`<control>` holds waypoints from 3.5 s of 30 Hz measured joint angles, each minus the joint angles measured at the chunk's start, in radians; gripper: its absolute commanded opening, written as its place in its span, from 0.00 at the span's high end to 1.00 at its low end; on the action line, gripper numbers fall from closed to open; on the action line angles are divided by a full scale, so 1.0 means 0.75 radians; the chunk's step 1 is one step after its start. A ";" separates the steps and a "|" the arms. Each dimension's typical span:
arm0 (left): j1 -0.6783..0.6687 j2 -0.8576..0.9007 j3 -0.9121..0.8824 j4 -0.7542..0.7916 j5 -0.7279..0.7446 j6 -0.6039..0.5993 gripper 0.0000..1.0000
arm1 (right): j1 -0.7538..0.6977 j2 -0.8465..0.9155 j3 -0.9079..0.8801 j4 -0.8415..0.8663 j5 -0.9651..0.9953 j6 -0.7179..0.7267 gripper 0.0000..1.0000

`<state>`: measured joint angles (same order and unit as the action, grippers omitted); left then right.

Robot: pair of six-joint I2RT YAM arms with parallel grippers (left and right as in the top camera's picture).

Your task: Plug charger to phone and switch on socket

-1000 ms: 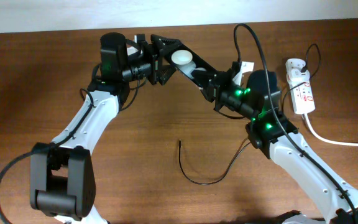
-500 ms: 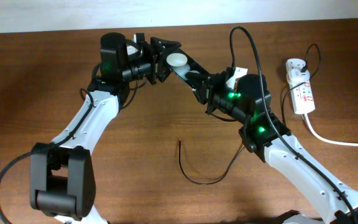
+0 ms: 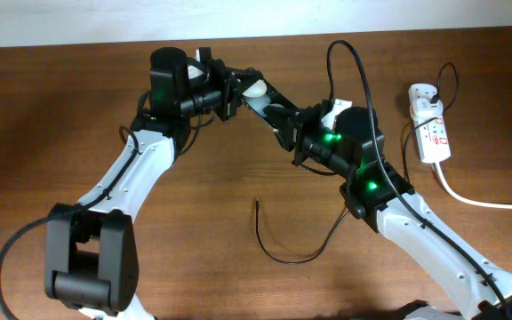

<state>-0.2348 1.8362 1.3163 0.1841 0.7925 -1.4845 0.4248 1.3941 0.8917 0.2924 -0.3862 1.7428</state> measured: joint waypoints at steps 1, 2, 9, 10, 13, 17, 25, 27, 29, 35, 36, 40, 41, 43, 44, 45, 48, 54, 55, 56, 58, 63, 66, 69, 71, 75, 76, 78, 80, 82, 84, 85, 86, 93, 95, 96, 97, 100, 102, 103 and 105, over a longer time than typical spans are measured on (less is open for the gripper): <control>0.000 0.000 0.000 -0.001 -0.001 0.000 1.00 | 0.000 0.000 0.000 0.000 0.000 0.001 0.96; 0.000 0.000 0.000 -0.001 -0.001 0.000 1.00 | 0.000 0.000 0.000 0.000 0.001 0.002 0.88; -0.007 0.000 0.000 -0.010 -0.031 0.011 1.00 | 0.001 0.000 0.001 0.010 0.001 -0.030 0.39; -0.006 0.000 0.000 -0.010 -0.036 0.011 1.00 | 0.001 0.000 0.001 0.010 0.001 -0.030 0.39; 0.019 0.000 0.000 -0.010 -0.037 0.011 1.00 | 0.001 0.000 0.001 0.010 0.001 -0.028 0.33; 0.162 0.000 -0.001 -0.010 -0.005 0.011 1.00 | 0.001 0.000 0.001 0.009 0.002 -0.024 0.10; 0.361 0.000 -0.001 -0.009 0.490 0.458 1.00 | 0.001 0.000 0.001 -0.011 -0.057 -0.549 0.09; 0.361 0.000 -0.001 0.008 0.575 0.551 1.00 | 0.001 -0.002 0.005 -0.082 -0.080 -0.667 0.01; 0.362 0.000 -0.001 0.081 0.667 0.630 1.00 | 0.001 -0.002 0.010 -0.213 -0.115 -0.859 0.01; 0.492 0.000 -0.001 0.121 0.734 0.660 1.00 | 0.002 -0.006 0.026 -0.832 -0.191 -1.447 0.05; 0.492 0.000 -0.001 0.121 0.739 0.661 1.00 | 0.004 -0.005 0.028 -0.902 -0.166 -1.473 0.06; 0.491 0.000 -0.001 0.121 0.738 0.664 1.00 | 0.204 -0.005 0.026 -1.170 0.138 -1.527 0.07; 0.491 0.000 -0.001 0.121 0.739 0.664 1.00 | 0.267 -0.005 0.026 -1.178 0.217 -1.499 0.07; 0.491 0.000 -0.001 0.121 0.737 0.664 1.00 | 0.346 0.009 0.026 -1.176 0.327 -1.425 0.07; 0.491 0.000 -0.001 0.121 0.733 0.664 1.00 | 0.361 0.028 0.026 -1.166 0.355 -1.403 0.10; 0.491 0.000 -0.001 0.121 0.727 0.664 1.00 | 0.372 0.084 0.026 -1.162 0.371 -1.380 0.10; 0.491 0.000 -0.001 0.121 0.694 0.664 1.00 | 0.374 0.244 0.026 -1.120 0.365 -1.348 0.11; 0.491 0.000 -0.001 0.120 0.597 0.664 1.00 | 0.375 0.335 0.031 -1.078 0.436 -1.346 0.14; 0.491 0.000 -0.001 0.120 0.592 0.664 1.00 | 0.377 0.335 0.032 -1.059 0.440 -1.345 0.14; 0.491 0.000 -0.001 0.120 0.586 0.664 1.00 | 0.390 0.335 0.042 -1.052 0.446 -1.346 0.14; 0.491 0.000 -0.001 0.120 0.582 0.664 1.00 | 0.455 0.335 0.077 -1.051 0.476 -1.346 0.14; 0.491 0.000 -0.001 0.119 0.582 0.664 1.00 | 0.527 0.434 0.226 -1.150 0.536 -1.344 0.19; 0.491 0.000 -0.001 0.119 0.582 0.664 1.00 | 0.527 0.458 0.240 -1.179 0.589 -1.290 0.23; 0.491 0.000 -0.001 0.119 0.582 0.664 1.00 | 0.527 0.459 0.245 -1.191 0.631 -1.204 0.24; 0.491 0.000 -0.001 0.119 0.582 0.664 1.00 | 0.527 0.504 0.287 -1.225 0.659 -1.140 0.24; 0.491 0.000 -0.001 0.119 0.582 0.664 1.00 | 0.527 0.647 0.437 -1.363 0.660 -1.116 0.29; 0.491 0.000 -0.001 0.119 0.582 0.664 1.00 | 0.527 0.651 0.441 -1.364 0.660 -1.113 0.36; 0.491 0.000 -0.001 0.119 0.582 0.664 1.00 | 0.527 0.652 0.442 -1.368 0.662 -1.107 0.39; 0.491 0.000 -0.001 0.119 0.582 0.664 1.00 | 0.527 0.663 0.443 -1.368 0.669 -1.108 0.41; 0.491 0.000 -0.001 0.119 0.582 0.664 1.00 | 0.527 0.686 0.446 -1.368 0.669 -1.108 0.41; 0.491 0.000 -0.001 0.119 0.582 0.664 1.00 | 0.527 0.691 0.447 -1.367 0.675 -1.107 0.43; 0.491 0.000 -0.001 0.119 0.582 0.664 1.00 | 0.527 0.699 0.447 -1.363 0.676 -1.107 0.46; 0.491 0.000 -0.001 0.119 0.582 0.664 1.00 | 0.527 0.713 0.447 -1.362 0.681 -1.107 0.48; 0.491 0.000 -0.001 0.119 0.582 0.664 1.00 | 0.527 0.738 0.448 -1.290 0.699 -1.145 0.53; 0.491 0.000 -0.001 0.119 0.578 0.664 1.00 | 0.527 0.751 0.449 -1.266 0.697 -1.182 0.54; 0.491 0.000 -0.001 0.119 0.578 0.664 1.00 | 0.527 0.751 0.449 -1.266 0.694 -1.186 0.57; 0.491 0.000 -0.001 0.119 0.578 0.664 1.00 | 0.527 0.751 0.449 -1.266 0.693 -1.187 0.61; 0.491 0.000 -0.001 0.119 0.578 0.664 1.00 | 0.527 0.751 0.450 -1.275 0.690 -1.200 0.71; 0.491 0.000 -0.001 0.119 0.578 0.664 1.00 | 0.527 0.751 0.450 -1.283 0.689 -1.204 0.76; 0.491 0.000 -0.001 0.119 0.578 0.664 1.00 | 0.527 0.751 0.450 -1.285 0.689 -1.206 0.78; 0.491 0.000 -0.001 0.119 0.578 0.664 1.00 | 0.527 0.751 0.450 -1.287 0.689 -1.206 0.94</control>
<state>0.1337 1.8362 1.3155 0.2733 1.2259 -0.9867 0.8200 1.9572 1.2289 -0.6727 0.1303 0.8383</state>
